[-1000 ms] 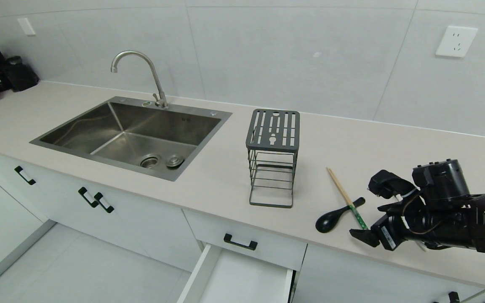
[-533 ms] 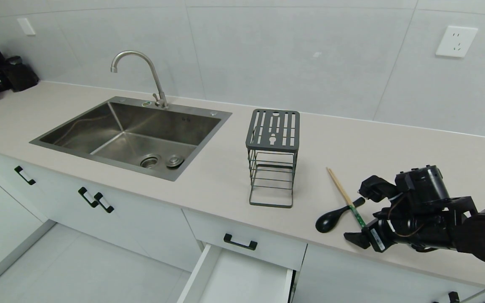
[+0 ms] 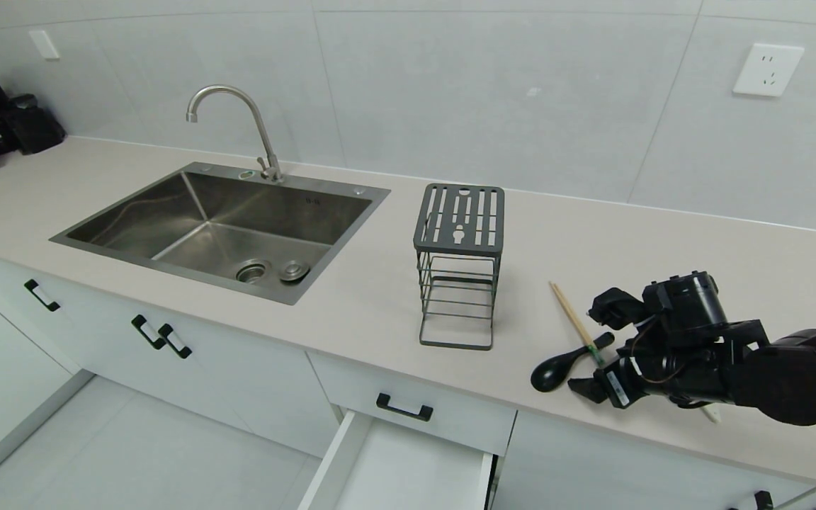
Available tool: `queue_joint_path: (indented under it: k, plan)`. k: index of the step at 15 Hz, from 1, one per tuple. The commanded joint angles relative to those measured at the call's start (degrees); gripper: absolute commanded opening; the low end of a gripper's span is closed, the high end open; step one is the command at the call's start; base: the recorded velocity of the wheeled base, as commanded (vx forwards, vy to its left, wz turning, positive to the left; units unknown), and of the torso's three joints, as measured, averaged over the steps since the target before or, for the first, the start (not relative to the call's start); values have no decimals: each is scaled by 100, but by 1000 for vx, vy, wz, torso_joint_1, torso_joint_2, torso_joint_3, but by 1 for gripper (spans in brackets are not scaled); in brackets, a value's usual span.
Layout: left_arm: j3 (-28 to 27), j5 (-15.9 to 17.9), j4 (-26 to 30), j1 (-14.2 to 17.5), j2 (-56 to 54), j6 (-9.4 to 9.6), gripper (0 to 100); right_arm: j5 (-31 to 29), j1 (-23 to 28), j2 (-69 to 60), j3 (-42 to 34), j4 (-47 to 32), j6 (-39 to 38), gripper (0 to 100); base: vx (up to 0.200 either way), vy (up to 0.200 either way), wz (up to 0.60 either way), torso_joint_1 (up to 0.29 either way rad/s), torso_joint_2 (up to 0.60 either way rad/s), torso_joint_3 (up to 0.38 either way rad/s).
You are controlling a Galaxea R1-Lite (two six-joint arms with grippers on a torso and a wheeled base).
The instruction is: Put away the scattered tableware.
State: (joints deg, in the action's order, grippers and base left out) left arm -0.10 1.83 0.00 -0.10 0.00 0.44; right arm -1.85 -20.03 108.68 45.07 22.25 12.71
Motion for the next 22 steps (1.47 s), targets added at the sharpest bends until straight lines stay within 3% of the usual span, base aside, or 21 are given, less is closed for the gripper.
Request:
queue_joint_path:
  k: [1,13,22]
  plan:
    - [1,2,0,1,0,0,100,1,-1,92,28,16,-6,0,0,0,0,0,0,0]
    - [1,2,0,1,0,0,100,-430,96,-321,125,43,-278,0,0,0,0,0,0,0]
    - [1,2,0,1,0,0,100,-368,69,-1420,-692,52,-243,0,0,0,0,0,0,0]
